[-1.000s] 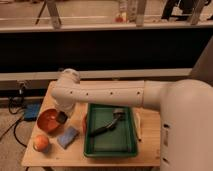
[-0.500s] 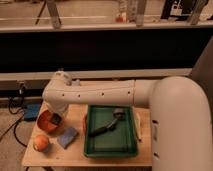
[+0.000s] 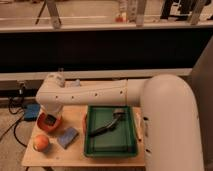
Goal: Place eraser in red bowl
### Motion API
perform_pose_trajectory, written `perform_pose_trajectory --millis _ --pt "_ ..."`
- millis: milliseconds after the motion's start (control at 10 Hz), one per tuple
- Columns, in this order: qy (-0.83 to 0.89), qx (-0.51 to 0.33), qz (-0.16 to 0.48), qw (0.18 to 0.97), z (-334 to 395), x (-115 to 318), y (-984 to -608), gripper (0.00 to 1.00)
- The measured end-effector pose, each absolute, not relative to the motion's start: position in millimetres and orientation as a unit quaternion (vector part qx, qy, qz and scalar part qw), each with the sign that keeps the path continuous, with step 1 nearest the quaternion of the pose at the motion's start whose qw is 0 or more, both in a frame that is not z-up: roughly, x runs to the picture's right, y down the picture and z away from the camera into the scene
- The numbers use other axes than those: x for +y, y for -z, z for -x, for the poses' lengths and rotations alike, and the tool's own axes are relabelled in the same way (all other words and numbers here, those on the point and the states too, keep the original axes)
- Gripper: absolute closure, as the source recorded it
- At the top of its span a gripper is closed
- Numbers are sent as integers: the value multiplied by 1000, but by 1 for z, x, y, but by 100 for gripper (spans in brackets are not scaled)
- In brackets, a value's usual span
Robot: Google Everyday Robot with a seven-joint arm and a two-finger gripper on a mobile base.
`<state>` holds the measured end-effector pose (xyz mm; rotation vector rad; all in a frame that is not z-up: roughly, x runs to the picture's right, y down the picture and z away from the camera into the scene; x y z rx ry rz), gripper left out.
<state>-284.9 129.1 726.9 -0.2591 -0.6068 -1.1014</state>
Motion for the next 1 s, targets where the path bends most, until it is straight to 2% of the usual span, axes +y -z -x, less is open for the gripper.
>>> perform_pose_trajectory --millis 1000 --pt "515 -295 103 798 307 134 -741 100"
